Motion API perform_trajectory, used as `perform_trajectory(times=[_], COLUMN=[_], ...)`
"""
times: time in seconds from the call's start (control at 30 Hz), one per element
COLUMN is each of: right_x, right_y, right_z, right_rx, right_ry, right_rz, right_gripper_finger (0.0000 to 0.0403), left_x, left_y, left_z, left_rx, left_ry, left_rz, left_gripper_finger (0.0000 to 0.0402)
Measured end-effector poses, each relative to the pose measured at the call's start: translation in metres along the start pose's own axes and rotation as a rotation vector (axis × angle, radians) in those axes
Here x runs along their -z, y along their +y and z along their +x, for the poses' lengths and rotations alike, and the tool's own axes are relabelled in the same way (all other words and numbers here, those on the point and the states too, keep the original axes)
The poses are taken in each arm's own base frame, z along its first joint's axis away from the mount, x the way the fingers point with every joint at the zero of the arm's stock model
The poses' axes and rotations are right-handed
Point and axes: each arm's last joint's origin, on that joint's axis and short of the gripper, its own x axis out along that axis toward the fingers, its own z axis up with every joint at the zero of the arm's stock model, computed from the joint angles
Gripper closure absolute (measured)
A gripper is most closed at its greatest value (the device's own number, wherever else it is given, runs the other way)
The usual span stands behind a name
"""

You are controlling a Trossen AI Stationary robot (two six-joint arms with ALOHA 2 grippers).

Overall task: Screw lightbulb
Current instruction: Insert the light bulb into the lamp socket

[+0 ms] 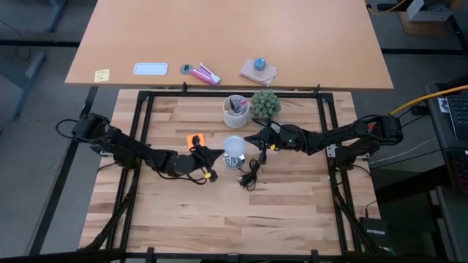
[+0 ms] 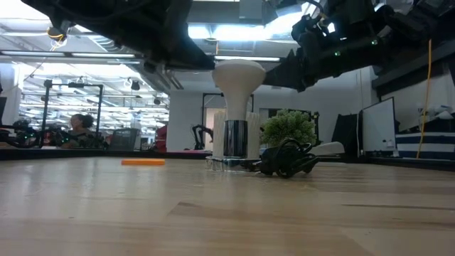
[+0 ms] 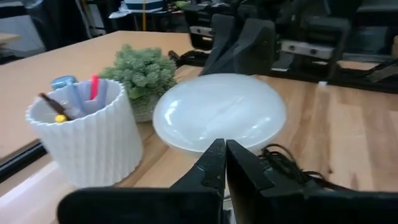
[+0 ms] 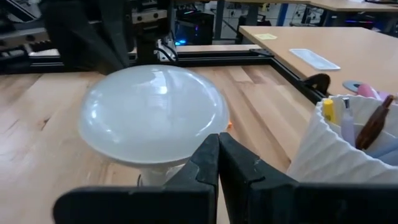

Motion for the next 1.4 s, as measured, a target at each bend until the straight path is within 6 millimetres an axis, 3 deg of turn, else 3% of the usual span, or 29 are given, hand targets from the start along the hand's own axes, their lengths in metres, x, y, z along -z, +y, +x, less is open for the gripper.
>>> perform_trajectory(times=[0.3,0.47,0.77,0.93,1.13,1.27,1.4], right_x=[0.000,0.002,-0.001,-0.010,-0.028,-0.031,-0.025], right_y=[0.005,0.009,0.008,0.007,0.002,-0.003,-0.004], right_z=[0.000,0.000,0.000,-0.005,-0.017,-0.019,-0.015], right_rx=[-0.134,-0.278,-0.228,-0.223,-0.104,0.069,0.121], right_ry=[-0.002,0.010,-0.017,-0.070,-0.148,-0.154,-0.118], right_rz=[0.000,0.001,0.006,-0.008,-0.032,-0.022,-0.027], right_gripper_finger=[0.0391,0.0391,0.0391,0.0391,0.0391,0.0391,0.0391], left_x=[0.003,0.006,0.004,-0.012,-0.031,-0.030,-0.024], left_y=[0.006,0.007,0.014,0.015,0.011,0.001,-0.008], left_z=[0.001,0.003,0.005,-0.007,-0.029,-0.037,-0.037], left_rx=[-0.164,-0.150,-0.208,-0.261,-0.197,-0.050,0.112], left_ry=[0.001,0.023,0.020,-0.033,-0.098,-0.094,-0.055], left_rz=[0.023,0.021,0.059,0.116,0.040,0.001,-0.035], left_gripper_finger=[0.0396,0.0396,0.0396,0.0396,0.0396,0.0396,0.0396])
